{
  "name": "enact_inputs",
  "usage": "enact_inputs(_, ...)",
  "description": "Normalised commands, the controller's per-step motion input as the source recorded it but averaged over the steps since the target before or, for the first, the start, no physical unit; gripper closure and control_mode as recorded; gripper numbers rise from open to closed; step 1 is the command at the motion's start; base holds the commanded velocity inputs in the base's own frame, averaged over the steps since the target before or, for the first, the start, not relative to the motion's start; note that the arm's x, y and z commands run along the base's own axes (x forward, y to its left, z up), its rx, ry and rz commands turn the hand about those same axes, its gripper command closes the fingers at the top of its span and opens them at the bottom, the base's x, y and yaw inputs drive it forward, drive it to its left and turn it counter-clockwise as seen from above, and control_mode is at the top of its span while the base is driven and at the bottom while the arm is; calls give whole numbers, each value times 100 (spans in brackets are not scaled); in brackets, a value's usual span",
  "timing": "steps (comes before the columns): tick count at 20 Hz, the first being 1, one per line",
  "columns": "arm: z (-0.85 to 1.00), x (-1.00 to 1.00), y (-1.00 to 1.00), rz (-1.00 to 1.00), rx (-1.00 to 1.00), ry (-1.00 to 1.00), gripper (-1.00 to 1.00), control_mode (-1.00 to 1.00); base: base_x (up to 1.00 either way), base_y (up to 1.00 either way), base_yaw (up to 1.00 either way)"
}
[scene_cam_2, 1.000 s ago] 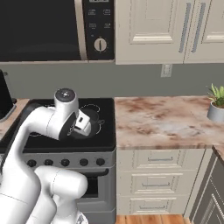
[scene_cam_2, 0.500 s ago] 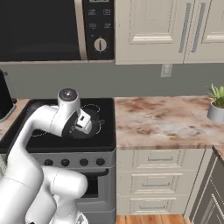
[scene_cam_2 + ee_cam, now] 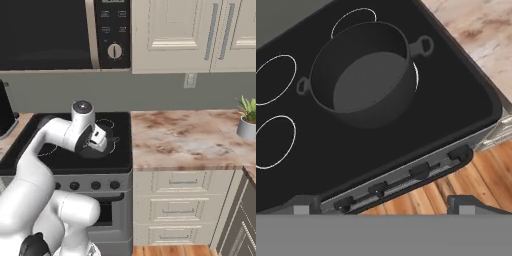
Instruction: Move the pot and pan from the stove into the sink.
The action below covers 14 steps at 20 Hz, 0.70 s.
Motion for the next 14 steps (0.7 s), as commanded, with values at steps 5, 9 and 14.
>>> enact_inputs(5,-28,34,6,-2,0,3,-100,-100,0,0,0)
enact_inputs(9,-34,30,6,-2,0,3,-100,-100,0,0,0)
enact_inputs(14,-34,27,3,-3,0,1,-100,-100,0,0,0)
